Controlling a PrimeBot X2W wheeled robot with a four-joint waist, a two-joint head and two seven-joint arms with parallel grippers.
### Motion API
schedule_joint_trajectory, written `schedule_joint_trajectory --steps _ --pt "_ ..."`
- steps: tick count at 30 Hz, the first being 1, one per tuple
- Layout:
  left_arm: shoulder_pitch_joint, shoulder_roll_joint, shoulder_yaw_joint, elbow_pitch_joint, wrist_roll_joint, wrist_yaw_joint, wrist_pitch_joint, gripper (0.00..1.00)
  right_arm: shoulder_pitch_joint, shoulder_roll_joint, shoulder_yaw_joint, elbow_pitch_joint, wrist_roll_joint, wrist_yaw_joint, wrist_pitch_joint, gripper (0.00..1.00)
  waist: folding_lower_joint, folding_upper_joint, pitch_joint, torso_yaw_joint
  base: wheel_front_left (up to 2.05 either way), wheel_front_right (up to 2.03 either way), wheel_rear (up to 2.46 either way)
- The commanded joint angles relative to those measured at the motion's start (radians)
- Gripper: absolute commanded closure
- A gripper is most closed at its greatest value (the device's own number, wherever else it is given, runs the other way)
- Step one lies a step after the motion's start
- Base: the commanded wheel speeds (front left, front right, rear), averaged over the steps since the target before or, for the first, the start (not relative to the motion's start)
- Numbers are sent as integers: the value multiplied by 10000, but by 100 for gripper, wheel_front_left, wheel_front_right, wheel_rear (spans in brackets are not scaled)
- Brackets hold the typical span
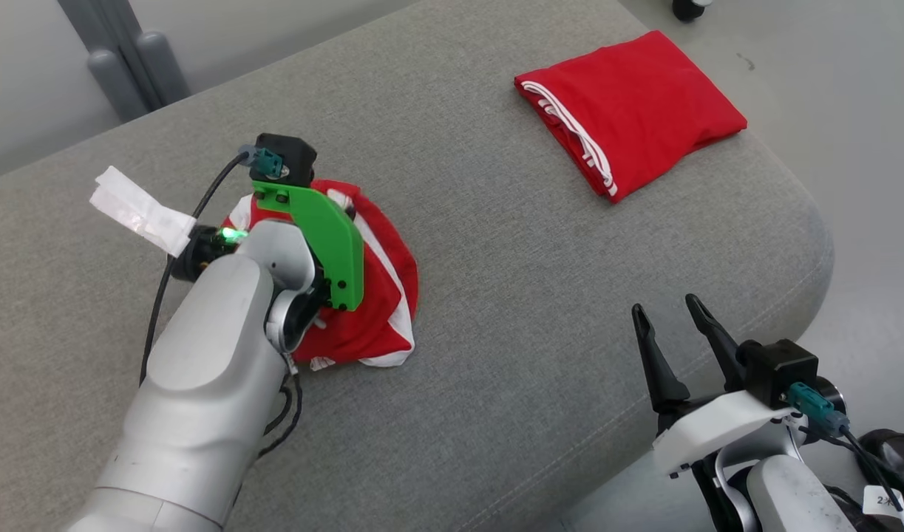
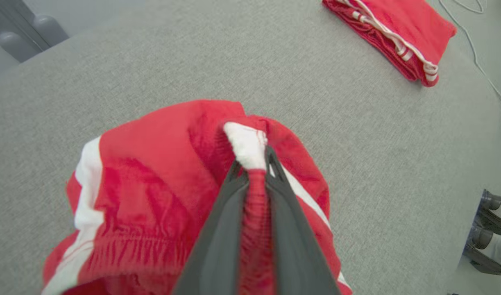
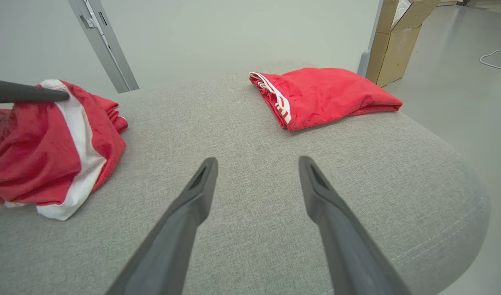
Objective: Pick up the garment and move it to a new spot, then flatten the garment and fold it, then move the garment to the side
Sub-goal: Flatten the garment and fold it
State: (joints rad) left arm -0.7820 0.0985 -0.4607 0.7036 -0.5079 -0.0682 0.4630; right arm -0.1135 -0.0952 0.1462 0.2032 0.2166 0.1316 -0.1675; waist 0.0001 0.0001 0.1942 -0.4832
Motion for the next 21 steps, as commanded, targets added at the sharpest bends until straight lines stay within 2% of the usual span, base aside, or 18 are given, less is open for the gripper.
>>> schedule_joint_trajectory --steps 1,6,13,17,21 --pt "-346 -114 33 -259 -142 -104 -423 100 -129 12 -18 10 -39 -20 -35 0 -1 -1 -37 199 0 0 0" --pt "-1011 -375 182 -1220 -618 -292 -2025 100 -154 -24 -64 -25 -92 -20 5 0 -1 -1 -64 581 0 0 0" --pt "-2194 -465 -317 -2931 -1979 -387 -4273 100 -78 -58 -88 -85 -161 -20 109 0 -1 -1 -260 1123 0 0 0" --pt "-1882 -457 -904 -3244 -2275 -154 -4469 100 48 -102 -198 -169 -183 -20 153 0 -1 -1 -328 1573 0 0 0" --pt "-756 -187 -1449 -3283 -2262 -219 -4298 100 116 -124 -255 -300 -187 -20 207 0 -1 -1 -278 2119 0 0 0"
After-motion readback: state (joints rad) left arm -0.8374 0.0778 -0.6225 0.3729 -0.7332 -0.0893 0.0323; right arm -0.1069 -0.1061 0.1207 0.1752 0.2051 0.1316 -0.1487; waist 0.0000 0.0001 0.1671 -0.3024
